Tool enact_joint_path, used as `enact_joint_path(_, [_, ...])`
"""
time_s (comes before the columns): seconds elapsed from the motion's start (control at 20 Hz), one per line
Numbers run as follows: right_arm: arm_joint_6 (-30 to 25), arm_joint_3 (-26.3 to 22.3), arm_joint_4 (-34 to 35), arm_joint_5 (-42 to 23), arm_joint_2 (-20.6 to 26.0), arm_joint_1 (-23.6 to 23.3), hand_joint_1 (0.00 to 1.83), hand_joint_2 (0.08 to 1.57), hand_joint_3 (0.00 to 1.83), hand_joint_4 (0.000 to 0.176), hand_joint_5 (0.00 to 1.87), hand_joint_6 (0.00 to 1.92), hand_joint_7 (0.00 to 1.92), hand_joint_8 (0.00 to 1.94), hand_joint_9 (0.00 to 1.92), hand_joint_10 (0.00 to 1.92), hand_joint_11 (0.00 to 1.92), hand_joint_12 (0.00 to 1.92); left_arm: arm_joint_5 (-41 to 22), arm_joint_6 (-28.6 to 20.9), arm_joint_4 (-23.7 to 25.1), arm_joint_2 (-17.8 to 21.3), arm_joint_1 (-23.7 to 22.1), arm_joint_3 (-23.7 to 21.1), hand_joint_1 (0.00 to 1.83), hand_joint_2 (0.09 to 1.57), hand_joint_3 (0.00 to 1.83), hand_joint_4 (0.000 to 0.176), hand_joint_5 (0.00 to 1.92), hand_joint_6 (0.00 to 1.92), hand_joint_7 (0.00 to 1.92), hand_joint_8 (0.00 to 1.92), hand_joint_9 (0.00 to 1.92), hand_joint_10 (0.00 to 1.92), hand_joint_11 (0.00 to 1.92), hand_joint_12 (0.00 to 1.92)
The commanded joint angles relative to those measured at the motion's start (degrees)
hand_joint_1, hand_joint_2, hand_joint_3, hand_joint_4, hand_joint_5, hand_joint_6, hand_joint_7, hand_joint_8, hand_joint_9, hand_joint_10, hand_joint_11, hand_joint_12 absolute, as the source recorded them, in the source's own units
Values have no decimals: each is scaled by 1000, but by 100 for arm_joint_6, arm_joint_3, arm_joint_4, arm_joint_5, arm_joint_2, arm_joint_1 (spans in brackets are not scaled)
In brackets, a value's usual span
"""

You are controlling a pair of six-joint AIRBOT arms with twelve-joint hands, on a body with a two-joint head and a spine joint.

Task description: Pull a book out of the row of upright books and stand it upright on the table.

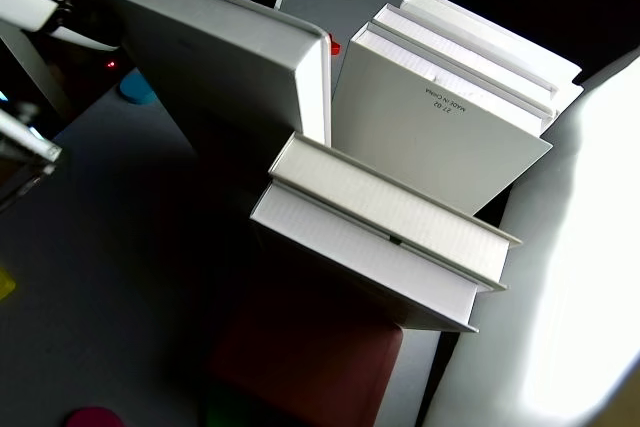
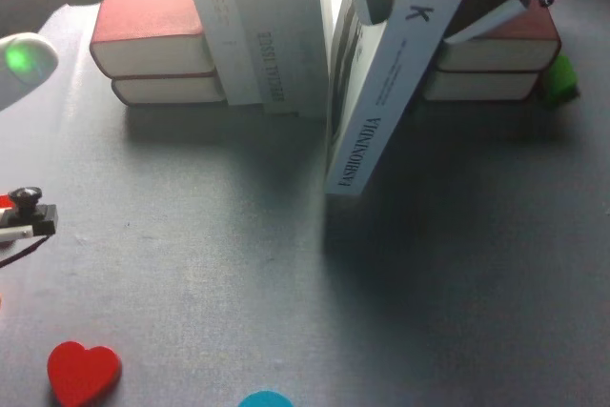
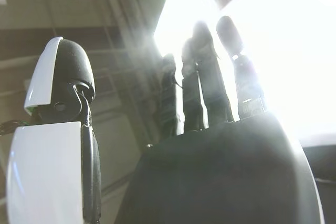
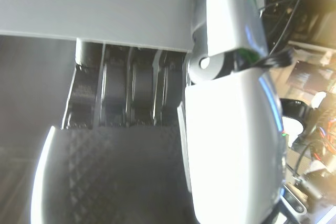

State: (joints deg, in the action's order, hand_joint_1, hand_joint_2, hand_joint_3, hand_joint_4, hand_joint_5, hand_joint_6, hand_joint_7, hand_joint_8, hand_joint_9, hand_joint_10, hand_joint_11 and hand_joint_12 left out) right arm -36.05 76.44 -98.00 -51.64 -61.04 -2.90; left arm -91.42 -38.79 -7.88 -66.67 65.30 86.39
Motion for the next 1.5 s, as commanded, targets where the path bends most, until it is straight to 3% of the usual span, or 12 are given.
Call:
enact_joint_path(0.0, [20, -34, 718, -3, 4, -42, 1206, 1195, 0, 0, 966, 1068, 696, 1364, 509, 1115, 216, 1769, -662, -57, -227, -7, -20, -3, 899, 1081, 0, 30, 353, 7, 326, 6, 425, 10, 0, 1122])
enact_joint_path(0.1, [146, -64, 943, -33, 15, 50, 1189, 1197, 1, 0, 931, 1121, 726, 1331, 510, 1114, 218, 1768, -664, -57, -248, -7, 3, -14, 919, 1058, 0, 39, 374, 11, 339, 5, 431, 10, 0, 1136])
enact_joint_path(0.25, [219, -179, 1169, -161, 55, 170, 1189, 1197, 1, 0, 931, 1121, 726, 1331, 510, 1115, 218, 1768, -672, -57, -254, -12, 23, -30, 944, 1086, 6, 12, 365, 4, 302, 0, 410, 0, 0, 1059])
enact_joint_path(0.35, [281, -282, 1347, -301, 114, 307, 1188, 1197, 1, 0, 929, 1125, 727, 1330, 510, 1115, 218, 1768, -693, -57, -290, -10, 55, -45, 1006, 1105, 8, 0, 396, 11, 376, 18, 476, 23, 0, 1217])
enact_joint_path(0.55, [331, -337, 1574, -444, 121, 595, 1188, 1198, 0, 0, 928, 1126, 726, 1331, 510, 1115, 218, 1768, -703, -57, -294, -48, 60, -27, 1050, 1083, 0, 10, 417, 12, 397, 10, 483, 18, 0, 1203])
enact_joint_path(0.75, [315, -295, 1674, -540, 65, 777, 1187, 1197, 1, 0, 928, 1126, 730, 1327, 510, 1115, 218, 1768, -711, -57, -295, -52, 54, -25, 1024, 1063, 0, 13, 366, 0, 277, 0, 412, 2, 0, 1116])
enact_joint_path(0.9, [375, -41, 1747, -460, -192, 777, 1206, 1195, 0, 0, 966, 1068, 695, 1364, 509, 1116, 215, 1769, -684, -57, -257, -65, 3, 1, 1015, 1050, 0, 17, 379, 5, 294, 5, 410, 2, 0, 1082])
enact_joint_path(1.0, [385, 269, 1963, -442, -483, 868, 1207, 1195, 0, 0, 966, 1067, 695, 1364, 509, 1116, 216, 1769, -668, -57, -216, -84, -47, 25, 1025, 1075, 4, 5, 366, 0, 291, 1, 419, 6, 0, 1129])
enact_joint_path(1.1, [475, 450, 2121, -434, -681, 913, 1199, 1197, 1, 0, 949, 1100, 706, 1350, 510, 1115, 218, 1768, -648, -57, -176, -83, -86, 29, 1025, 1072, 2, 5, 367, 1, 288, 0, 404, 5, 0, 1100])
enact_joint_path(1.25, [788, 630, 2458, -357, -816, 1046, 1199, 1197, 1, 0, 949, 1100, 706, 1350, 510, 1115, 218, 1768, -644, -57, -164, -131, -94, 61, 989, 1065, 0, 12, 369, 0, 316, 3, 439, 16, 0, 1075])
enact_joint_path(1.3, [880, 708, 2559, -302, -844, 1093, 1207, 1195, 0, 0, 966, 1067, 695, 1364, 509, 1116, 216, 1769, -643, -57, -164, -165, -93, 88, 962, 1050, 0, 26, 359, 3, 337, 6, 454, 16, 0, 1132])
enact_joint_path(1.45, [1066, 1000, 2944, -215, -1040, 1350, 1197, 1197, 1, 0, 944, 1109, 708, 1346, 510, 1115, 219, 1768, -656, -57, -168, -249, -74, 175, 955, 1051, 0, 26, 327, 0, 281, 0, 431, 5, 0, 1136])
